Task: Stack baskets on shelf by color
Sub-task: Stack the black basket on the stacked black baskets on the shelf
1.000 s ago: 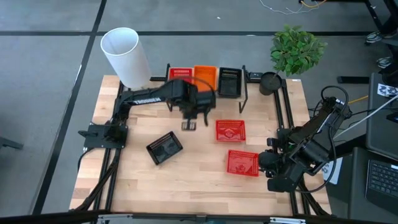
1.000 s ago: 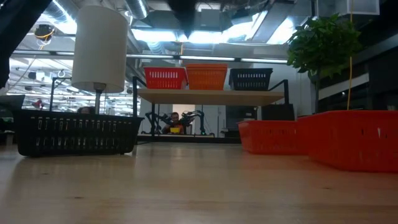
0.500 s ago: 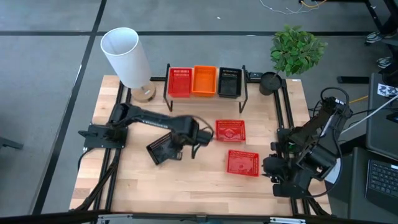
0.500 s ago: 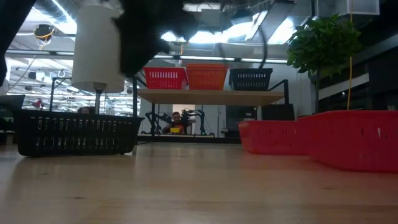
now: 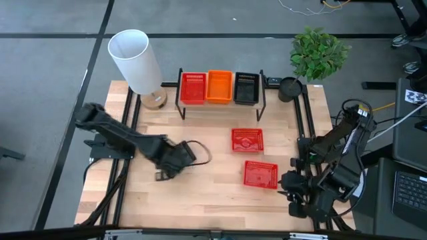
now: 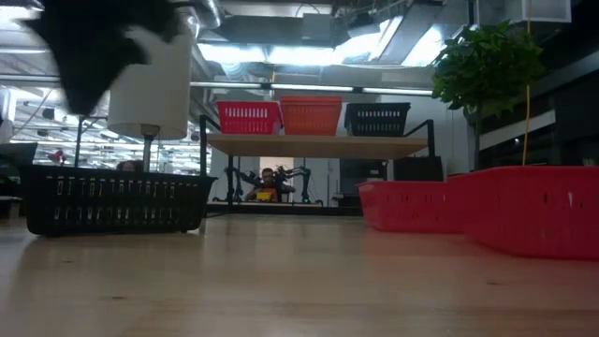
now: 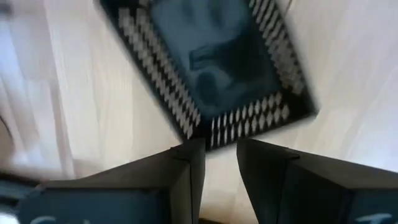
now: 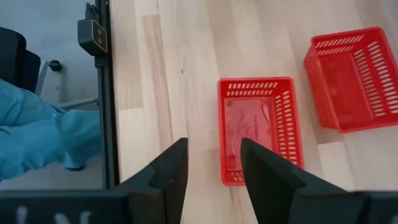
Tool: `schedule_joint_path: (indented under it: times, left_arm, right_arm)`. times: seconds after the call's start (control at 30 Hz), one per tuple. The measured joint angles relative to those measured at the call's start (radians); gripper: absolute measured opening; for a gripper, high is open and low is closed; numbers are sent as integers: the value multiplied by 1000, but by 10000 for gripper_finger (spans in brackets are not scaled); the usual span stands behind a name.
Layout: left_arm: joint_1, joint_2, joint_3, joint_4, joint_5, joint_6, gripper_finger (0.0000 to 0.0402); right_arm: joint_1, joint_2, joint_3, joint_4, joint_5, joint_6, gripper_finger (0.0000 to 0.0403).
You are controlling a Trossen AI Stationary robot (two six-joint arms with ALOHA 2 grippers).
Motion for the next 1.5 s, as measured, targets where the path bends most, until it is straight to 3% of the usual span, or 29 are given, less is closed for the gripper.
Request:
schedule_joint_path:
  times: [0.1, 0.23, 0.43, 0.53, 0.7, 0.8, 0.87, 0.97, 1.1, 1.23, 1.33, 1.5]
  left_arm:
    - [-19, -130, -144, 6, -25, -114, 85]
    - [34, -219, -295, 54, -90, -172, 85]
    - [183, -237, -443, 224, -59, -84, 85]
    - [237, -205, -474, 444, 13, -42, 85]
    - [267, -177, -424, 824, 73, -42, 83]
    - [273, -146, -351, 937, 52, -24, 76]
    - [267, -122, -285, 933, 55, 17, 70]
    - [226, -114, -192, 760, 104, 40, 61]
    - [117, -98, -162, 574, 214, -86, 52]
    - [-19, -20, -188, 569, 227, -249, 46]
    - [-82, 82, -188, 591, 165, -319, 44]
    - [-79, 256, -171, 839, 137, -310, 44]
  right_arm:
    - [0, 27, 0, 21, 0, 0, 145]
    - [0, 64, 0, 45, -10, -1, 145]
    - [0, 109, 0, 74, -12, -2, 145]
    - [0, 122, 0, 84, -12, -2, 145]
    - [0, 129, 0, 90, -11, -14, 145]
    - [-1, 129, 0, 92, -9, -21, 145]
    - [-1, 129, 0, 97, -10, -25, 145]
    - [-1, 129, 0, 108, -10, -13, 145]
    - [-1, 131, -1, 112, -11, -7, 145]
    - [0, 135, 0, 112, -11, -33, 145]
    - [0, 136, -1, 113, -9, -70, 145]
    - [0, 136, 0, 112, -9, -83, 145]
